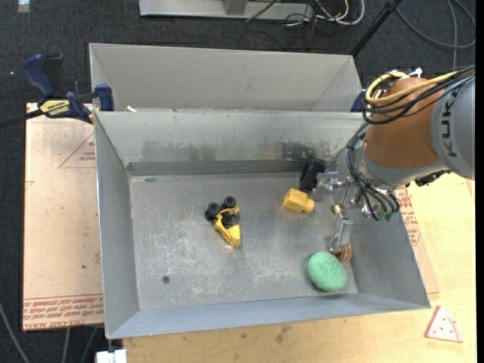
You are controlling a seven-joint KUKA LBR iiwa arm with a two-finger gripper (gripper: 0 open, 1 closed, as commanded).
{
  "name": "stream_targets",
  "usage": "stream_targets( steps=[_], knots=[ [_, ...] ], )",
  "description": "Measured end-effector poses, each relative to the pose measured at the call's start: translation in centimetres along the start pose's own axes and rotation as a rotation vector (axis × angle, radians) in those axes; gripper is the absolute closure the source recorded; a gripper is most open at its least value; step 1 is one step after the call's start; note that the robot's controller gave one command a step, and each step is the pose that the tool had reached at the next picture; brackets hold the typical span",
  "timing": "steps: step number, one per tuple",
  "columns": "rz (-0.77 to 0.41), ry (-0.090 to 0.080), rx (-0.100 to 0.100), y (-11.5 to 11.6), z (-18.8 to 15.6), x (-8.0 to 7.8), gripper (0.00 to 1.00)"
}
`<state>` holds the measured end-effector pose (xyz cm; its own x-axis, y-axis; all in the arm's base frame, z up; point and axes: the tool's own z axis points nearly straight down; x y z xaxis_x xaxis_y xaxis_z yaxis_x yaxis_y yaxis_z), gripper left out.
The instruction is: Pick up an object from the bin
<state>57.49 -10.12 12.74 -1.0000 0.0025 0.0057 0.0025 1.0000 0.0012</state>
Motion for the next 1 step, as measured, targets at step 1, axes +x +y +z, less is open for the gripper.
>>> stream_targets(
  steps=[1],
  knots=[
    [-0.002, -0.007, 0.001, 0.03, -0.47, -0.14, 0.00]
  ],
)
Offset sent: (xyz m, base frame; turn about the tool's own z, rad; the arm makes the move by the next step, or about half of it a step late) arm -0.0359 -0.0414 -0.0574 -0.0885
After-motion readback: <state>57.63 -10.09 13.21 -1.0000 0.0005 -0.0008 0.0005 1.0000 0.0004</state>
